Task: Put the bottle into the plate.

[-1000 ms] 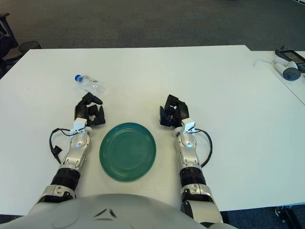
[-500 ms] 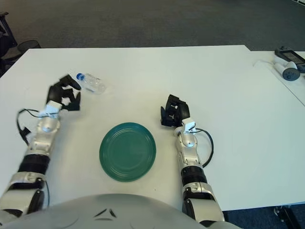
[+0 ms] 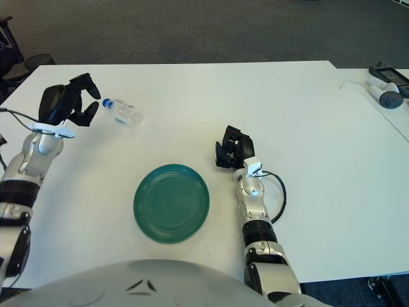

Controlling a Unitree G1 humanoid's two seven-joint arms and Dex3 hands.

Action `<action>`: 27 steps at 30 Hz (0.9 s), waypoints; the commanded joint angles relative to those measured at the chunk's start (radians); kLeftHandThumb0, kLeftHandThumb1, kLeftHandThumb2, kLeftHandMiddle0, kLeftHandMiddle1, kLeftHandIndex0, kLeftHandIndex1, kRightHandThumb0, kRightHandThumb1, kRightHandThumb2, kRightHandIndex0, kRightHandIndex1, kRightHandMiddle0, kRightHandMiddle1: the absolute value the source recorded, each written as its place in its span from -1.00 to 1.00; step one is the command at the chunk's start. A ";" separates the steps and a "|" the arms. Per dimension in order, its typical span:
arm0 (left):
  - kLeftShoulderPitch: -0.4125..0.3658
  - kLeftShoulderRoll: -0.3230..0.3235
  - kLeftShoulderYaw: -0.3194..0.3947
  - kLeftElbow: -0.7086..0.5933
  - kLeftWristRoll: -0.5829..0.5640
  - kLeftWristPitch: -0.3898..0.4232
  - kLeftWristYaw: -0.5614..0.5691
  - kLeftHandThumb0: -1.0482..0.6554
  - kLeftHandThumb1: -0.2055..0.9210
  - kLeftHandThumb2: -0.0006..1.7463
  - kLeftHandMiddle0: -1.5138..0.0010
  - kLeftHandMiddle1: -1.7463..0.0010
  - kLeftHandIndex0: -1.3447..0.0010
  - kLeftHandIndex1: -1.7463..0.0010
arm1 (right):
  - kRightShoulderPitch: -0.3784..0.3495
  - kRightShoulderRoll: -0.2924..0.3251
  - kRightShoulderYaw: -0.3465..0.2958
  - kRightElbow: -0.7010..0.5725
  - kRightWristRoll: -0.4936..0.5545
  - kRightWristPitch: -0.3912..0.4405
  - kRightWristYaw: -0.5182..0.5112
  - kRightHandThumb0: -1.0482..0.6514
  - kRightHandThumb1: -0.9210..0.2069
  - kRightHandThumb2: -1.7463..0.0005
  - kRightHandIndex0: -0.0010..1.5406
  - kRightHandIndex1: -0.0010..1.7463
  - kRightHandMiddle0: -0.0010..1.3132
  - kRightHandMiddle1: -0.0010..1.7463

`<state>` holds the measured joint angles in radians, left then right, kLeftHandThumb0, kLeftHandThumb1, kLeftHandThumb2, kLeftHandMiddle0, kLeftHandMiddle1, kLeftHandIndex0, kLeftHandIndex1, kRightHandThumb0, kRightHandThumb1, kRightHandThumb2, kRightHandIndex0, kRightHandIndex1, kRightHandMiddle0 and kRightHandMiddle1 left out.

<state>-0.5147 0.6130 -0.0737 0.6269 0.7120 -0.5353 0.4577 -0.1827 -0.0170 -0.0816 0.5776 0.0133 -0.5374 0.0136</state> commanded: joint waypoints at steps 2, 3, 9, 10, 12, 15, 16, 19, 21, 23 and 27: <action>-0.083 0.067 -0.065 0.101 0.095 -0.019 0.105 -0.32 -0.11 0.53 -0.54 -1.00 0.08 -1.00 | 0.031 0.006 0.003 0.049 -0.005 0.023 -0.007 0.16 0.20 -0.53 0.56 1.00 0.56 1.00; -0.101 0.079 -0.079 0.121 0.110 -0.016 0.112 -0.32 -0.11 0.53 -0.54 -1.00 0.08 -1.00 | 0.030 0.006 0.003 0.050 -0.005 0.023 -0.007 0.16 0.20 -0.53 0.56 1.00 0.56 1.00; -0.191 0.112 -0.156 0.235 0.165 0.002 0.138 -0.32 -0.09 0.51 -0.50 -1.00 0.09 -1.00 | 0.026 0.006 0.004 0.058 -0.005 0.019 -0.009 0.16 0.20 -0.53 0.56 1.00 0.56 1.00; -0.211 0.111 -0.172 0.264 0.174 0.009 0.144 -0.32 -0.08 0.51 -0.49 -1.00 0.09 -1.00 | 0.026 0.006 0.004 0.059 -0.004 0.018 -0.009 0.16 0.20 -0.53 0.56 1.00 0.56 1.00; -0.246 0.106 -0.202 0.314 0.191 0.021 0.159 -0.32 -0.07 0.50 -0.45 -1.00 0.10 -1.00 | 0.026 0.006 0.004 0.060 -0.004 0.017 -0.010 0.16 0.20 -0.53 0.56 1.00 0.56 1.00; -0.318 0.084 -0.280 0.416 0.256 0.064 0.217 -0.31 -0.02 0.46 -0.35 -1.00 0.13 -1.00 | 0.022 0.005 0.004 0.066 -0.004 0.015 -0.010 0.16 0.20 -0.53 0.56 1.00 0.56 1.00; -0.334 0.080 -0.299 0.440 0.268 0.072 0.232 -0.31 0.00 0.45 -0.33 -1.00 0.14 -1.00 | 0.021 0.005 0.004 0.067 -0.004 0.015 -0.010 0.16 0.20 -0.53 0.56 1.00 0.56 1.00; -0.386 0.067 -0.382 0.517 0.331 0.103 0.294 -0.30 0.06 0.39 -0.23 -1.00 0.19 -1.00 | 0.018 0.005 0.003 0.074 -0.004 0.012 -0.010 0.16 0.20 -0.53 0.56 1.00 0.56 1.00; -0.420 0.057 -0.445 0.569 0.382 0.130 0.333 -0.28 0.18 0.30 -0.11 -1.00 0.26 -1.00 | 0.016 0.005 0.003 0.079 -0.004 0.010 -0.010 0.16 0.20 -0.54 0.56 1.00 0.56 1.00; -0.444 0.049 -0.493 0.607 0.414 0.148 0.360 -0.26 0.31 0.19 0.04 -1.00 0.34 -1.00 | 0.014 0.005 0.003 0.084 -0.004 0.008 -0.011 0.16 0.20 -0.54 0.56 1.00 0.56 1.00; -0.477 0.031 -0.563 0.666 0.445 0.182 0.377 -0.24 0.47 0.05 0.23 -1.00 0.44 -1.00 | 0.012 0.005 0.003 0.090 -0.004 0.004 -0.011 0.16 0.20 -0.54 0.56 1.00 0.56 1.00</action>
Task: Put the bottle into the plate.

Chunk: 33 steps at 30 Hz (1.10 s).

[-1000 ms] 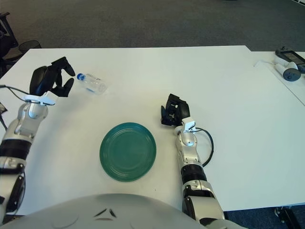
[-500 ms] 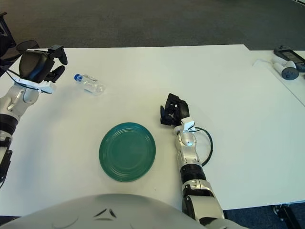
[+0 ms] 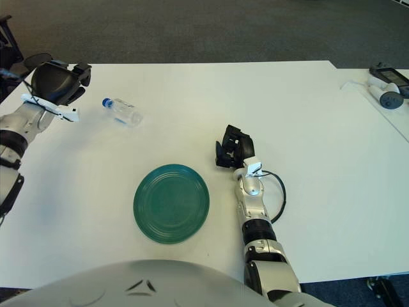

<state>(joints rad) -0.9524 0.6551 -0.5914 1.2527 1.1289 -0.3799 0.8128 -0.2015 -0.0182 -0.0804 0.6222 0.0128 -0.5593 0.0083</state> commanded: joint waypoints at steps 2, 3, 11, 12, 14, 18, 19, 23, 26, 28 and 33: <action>-0.048 -0.024 -0.066 0.062 0.027 0.035 0.013 -0.23 0.57 -0.03 0.42 -1.00 0.49 -1.00 | 0.029 0.006 0.001 0.049 -0.004 0.023 -0.006 0.16 0.20 -0.54 0.56 1.00 0.56 1.00; -0.050 -0.034 -0.071 0.072 0.022 0.039 -0.002 -0.22 0.59 -0.05 0.46 -1.00 0.50 -1.00 | 0.029 0.006 0.001 0.051 -0.004 0.022 -0.006 0.16 0.20 -0.54 0.56 1.00 0.56 1.00; -0.039 -0.109 -0.048 0.105 -0.072 0.037 -0.153 -0.20 0.88 -0.32 0.70 -0.35 0.65 -1.00 | 0.026 0.007 0.002 0.060 -0.005 0.015 -0.008 0.16 0.20 -0.54 0.56 1.00 0.56 1.00; -0.036 -0.120 -0.044 0.106 -0.086 0.039 -0.172 -0.29 0.88 -0.36 0.71 -0.29 0.72 -0.96 | 0.026 0.007 0.003 0.061 -0.004 0.015 -0.008 0.16 0.20 -0.54 0.56 1.00 0.56 1.00; -0.032 -0.133 -0.040 0.106 -0.107 0.042 -0.197 -0.50 0.90 -0.51 0.71 -0.12 0.89 -0.85 | 0.025 0.008 0.003 0.065 -0.005 0.012 -0.010 0.16 0.20 -0.54 0.56 1.00 0.56 1.00; -0.027 -0.152 -0.031 0.106 -0.147 0.038 -0.241 -0.67 0.95 -0.70 0.73 0.12 0.98 -0.66 | 0.024 0.008 0.004 0.069 -0.005 0.009 -0.011 0.16 0.20 -0.54 0.56 1.00 0.56 1.00; -0.026 -0.154 -0.032 0.106 -0.153 0.038 -0.247 -0.69 0.96 -0.72 0.74 0.15 0.98 -0.64 | 0.024 0.008 0.004 0.070 -0.005 0.009 -0.011 0.16 0.20 -0.54 0.56 1.00 0.56 1.00; -0.024 -0.160 -0.042 0.106 -0.163 0.040 -0.257 -0.79 0.99 -0.82 0.77 0.34 1.00 -0.37 | 0.024 0.008 0.005 0.074 -0.006 0.005 -0.012 0.16 0.20 -0.54 0.56 1.00 0.56 1.00; -0.025 -0.161 -0.049 0.106 -0.162 0.042 -0.257 -0.87 1.00 -0.84 0.78 0.49 1.00 -0.16 | 0.023 0.008 0.005 0.076 -0.006 0.003 -0.012 0.16 0.20 -0.54 0.56 1.00 0.56 1.00; -0.028 -0.162 -0.053 0.106 -0.162 0.044 -0.256 -0.91 1.00 -0.84 0.78 0.57 1.00 -0.06 | 0.023 0.008 0.005 0.076 -0.006 0.003 -0.012 0.16 0.20 -0.54 0.56 1.00 0.56 1.00; -0.038 -0.157 -0.041 0.104 -0.182 0.031 -0.267 -0.99 1.00 -0.86 0.74 0.75 1.00 0.19 | 0.023 0.008 0.005 0.077 -0.005 0.002 -0.012 0.16 0.20 -0.54 0.56 1.00 0.56 1.00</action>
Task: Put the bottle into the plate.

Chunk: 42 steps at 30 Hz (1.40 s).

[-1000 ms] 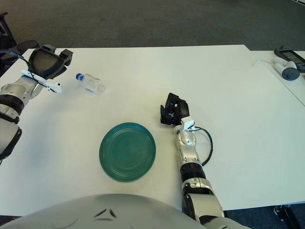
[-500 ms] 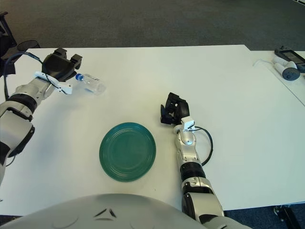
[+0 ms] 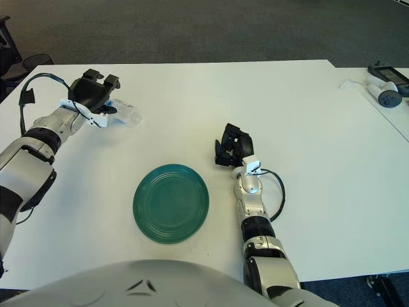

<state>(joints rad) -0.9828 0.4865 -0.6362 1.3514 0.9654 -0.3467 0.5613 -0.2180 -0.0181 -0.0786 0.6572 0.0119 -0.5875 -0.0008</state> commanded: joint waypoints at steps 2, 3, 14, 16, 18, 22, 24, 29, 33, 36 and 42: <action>-0.009 0.014 0.013 0.005 -0.033 -0.009 -0.028 -0.99 1.00 -0.86 0.75 0.80 1.00 0.27 | 0.039 0.008 0.003 0.042 -0.004 0.030 -0.003 0.16 0.20 -0.54 0.56 1.00 0.56 1.00; -0.009 0.016 0.018 0.005 -0.042 -0.012 -0.036 -1.00 1.00 -0.86 0.75 0.82 1.00 0.31 | 0.039 0.008 0.003 0.043 -0.004 0.030 -0.003 0.16 0.20 -0.54 0.56 1.00 0.56 1.00; -0.004 0.025 0.061 0.000 -0.120 -0.045 -0.102 -1.00 1.00 -0.92 0.82 0.94 1.00 0.53 | 0.035 0.003 0.000 0.051 0.000 0.028 0.001 0.16 0.20 -0.54 0.56 1.00 0.56 1.00; -0.003 0.026 0.066 -0.001 -0.130 -0.050 -0.109 -1.00 0.99 -0.93 0.85 0.96 1.00 0.56 | 0.034 0.002 -0.001 0.052 0.000 0.028 0.002 0.16 0.20 -0.54 0.56 1.00 0.56 1.00; -0.003 0.028 0.070 -0.002 -0.139 -0.055 -0.117 -1.00 0.98 -0.94 0.88 0.97 1.00 0.58 | 0.033 0.001 -0.002 0.053 0.001 0.028 0.003 0.16 0.20 -0.54 0.56 1.00 0.56 1.00; -0.003 0.033 0.069 -0.002 -0.146 -0.057 -0.124 -1.00 0.96 -0.95 0.92 0.99 1.00 0.59 | 0.032 -0.001 -0.005 0.055 0.003 0.028 0.006 0.16 0.20 -0.54 0.56 1.00 0.56 1.00; -0.003 0.038 0.064 -0.001 -0.140 -0.055 -0.124 -1.00 0.95 -0.96 0.93 0.99 1.00 0.58 | 0.031 -0.002 -0.005 0.056 0.004 0.027 0.007 0.16 0.20 -0.54 0.56 1.00 0.56 1.00; -0.006 0.041 0.043 0.007 -0.117 -0.037 -0.128 -1.00 0.93 -0.97 0.94 0.99 1.00 0.52 | 0.030 -0.004 -0.008 0.059 0.006 0.027 0.010 0.16 0.20 -0.54 0.56 1.00 0.56 1.00; -0.009 0.037 0.007 0.013 -0.085 -0.013 -0.126 -1.00 0.92 -0.98 0.93 0.99 1.00 0.46 | 0.028 -0.006 -0.010 0.064 0.007 0.025 0.013 0.16 0.20 -0.54 0.56 1.00 0.56 1.00; -0.011 0.037 -0.011 0.013 -0.071 -0.006 -0.123 -0.99 0.92 -0.98 0.93 0.99 1.00 0.41 | 0.027 -0.006 -0.010 0.065 0.007 0.025 0.013 0.16 0.20 -0.54 0.56 1.00 0.56 1.00; -0.007 0.023 -0.040 0.017 -0.050 0.004 -0.112 -0.99 0.94 -0.97 0.91 0.99 1.00 0.38 | 0.027 -0.007 -0.012 0.070 0.008 0.020 0.015 0.16 0.20 -0.54 0.56 1.00 0.56 1.00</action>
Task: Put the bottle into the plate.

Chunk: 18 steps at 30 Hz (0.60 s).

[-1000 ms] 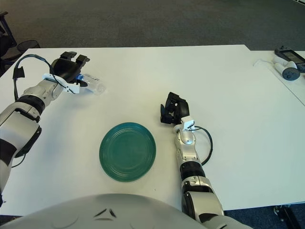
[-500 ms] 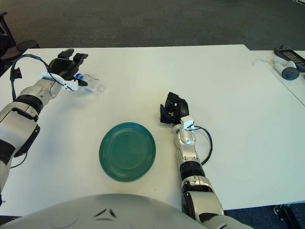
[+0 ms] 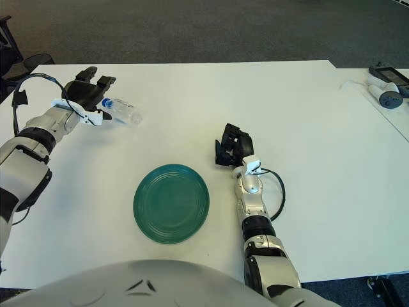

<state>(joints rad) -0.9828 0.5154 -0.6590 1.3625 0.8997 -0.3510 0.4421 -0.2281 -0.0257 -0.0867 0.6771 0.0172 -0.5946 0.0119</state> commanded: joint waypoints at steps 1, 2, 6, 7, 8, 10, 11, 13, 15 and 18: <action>-0.007 -0.009 -0.020 0.007 0.019 0.008 0.007 -0.99 0.94 -0.97 0.91 0.99 1.00 0.38 | 0.037 0.001 -0.003 0.051 0.003 0.027 0.003 0.16 0.20 -0.54 0.56 1.00 0.56 1.00; -0.006 -0.011 -0.023 0.007 0.021 0.008 0.008 -0.99 0.94 -0.98 0.91 0.99 1.00 0.37 | 0.038 0.001 -0.003 0.051 0.003 0.026 0.003 0.16 0.20 -0.54 0.56 1.00 0.56 1.00; -0.006 -0.023 -0.045 0.009 0.039 0.007 0.012 -0.97 0.90 -0.99 0.89 0.99 1.00 0.31 | 0.039 0.000 -0.003 0.052 0.003 0.023 0.003 0.16 0.20 -0.54 0.56 1.00 0.56 1.00; -0.007 -0.025 -0.055 0.010 0.047 0.006 0.013 -0.96 0.90 -0.99 0.89 0.98 1.00 0.29 | 0.039 0.000 -0.003 0.053 0.004 0.023 0.003 0.16 0.20 -0.54 0.56 1.00 0.56 1.00; -0.008 -0.026 -0.062 0.010 0.053 0.006 0.013 -0.95 0.89 -0.99 0.89 0.98 1.00 0.29 | 0.039 0.000 -0.003 0.053 0.004 0.023 0.003 0.16 0.20 -0.54 0.56 1.00 0.56 1.00; -0.010 -0.025 -0.080 0.011 0.069 0.003 0.017 -0.95 0.88 -1.00 0.88 0.98 1.00 0.28 | 0.041 0.001 -0.003 0.052 0.003 0.021 0.003 0.16 0.20 -0.54 0.56 1.00 0.56 1.00; -0.011 -0.026 -0.087 0.011 0.074 0.002 0.018 -0.94 0.88 -1.00 0.88 0.98 1.00 0.28 | 0.042 0.001 -0.002 0.051 0.003 0.021 0.003 0.16 0.20 -0.54 0.56 1.00 0.56 1.00; -0.012 -0.027 -0.098 0.012 0.085 0.001 0.022 -0.93 0.87 -1.00 0.88 0.98 1.00 0.29 | 0.042 0.001 -0.002 0.051 0.003 0.021 0.003 0.16 0.20 -0.54 0.56 1.00 0.56 1.00; -0.014 -0.029 -0.111 0.012 0.097 -0.002 0.028 -0.93 0.87 -1.00 0.87 0.98 1.00 0.30 | 0.042 0.001 -0.002 0.051 0.003 0.021 0.003 0.16 0.20 -0.54 0.56 1.00 0.56 1.00; -0.016 -0.032 -0.123 0.013 0.107 -0.003 0.038 -0.93 0.87 -1.00 0.86 0.98 1.00 0.33 | 0.045 0.004 0.000 0.049 0.001 0.019 0.001 0.16 0.20 -0.54 0.56 1.00 0.56 1.00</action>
<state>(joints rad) -0.9829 0.4814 -0.7674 1.3701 0.9929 -0.3529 0.4630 -0.2325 -0.0263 -0.0860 0.6838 0.0179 -0.6012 0.0122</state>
